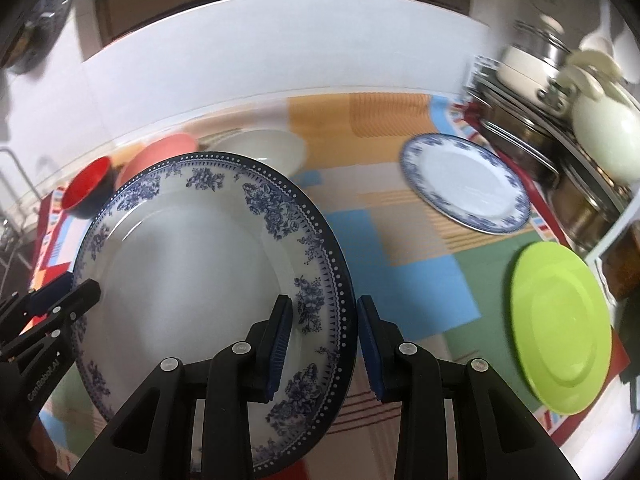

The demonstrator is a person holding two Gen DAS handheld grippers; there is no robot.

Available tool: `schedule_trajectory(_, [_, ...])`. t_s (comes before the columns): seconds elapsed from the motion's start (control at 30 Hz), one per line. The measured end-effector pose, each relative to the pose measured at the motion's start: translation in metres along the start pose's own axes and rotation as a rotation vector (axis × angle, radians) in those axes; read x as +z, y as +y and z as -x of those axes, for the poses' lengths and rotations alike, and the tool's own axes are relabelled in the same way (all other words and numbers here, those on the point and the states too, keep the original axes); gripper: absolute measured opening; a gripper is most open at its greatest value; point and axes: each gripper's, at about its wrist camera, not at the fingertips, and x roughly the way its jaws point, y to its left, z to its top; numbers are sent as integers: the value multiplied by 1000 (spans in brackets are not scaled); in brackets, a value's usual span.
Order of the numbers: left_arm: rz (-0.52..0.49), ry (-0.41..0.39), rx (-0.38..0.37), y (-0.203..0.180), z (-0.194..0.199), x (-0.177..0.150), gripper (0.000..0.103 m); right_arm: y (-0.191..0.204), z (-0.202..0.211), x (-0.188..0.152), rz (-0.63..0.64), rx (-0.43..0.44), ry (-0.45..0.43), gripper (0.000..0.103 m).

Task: Organize plates and bowls
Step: 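Lift the blue-and-white plate with both grippers and carry it toward the sink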

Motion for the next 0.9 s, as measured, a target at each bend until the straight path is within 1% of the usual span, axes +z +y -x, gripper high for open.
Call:
schedule_trajectory(0.43, [104, 8, 91, 92, 23, -27, 35, 99, 4, -8, 104, 87, 4, 34])
schedule_trajectory(0.9, [205, 50, 178, 170, 28, -64, 35, 188, -2, -21, 202, 168, 31, 34])
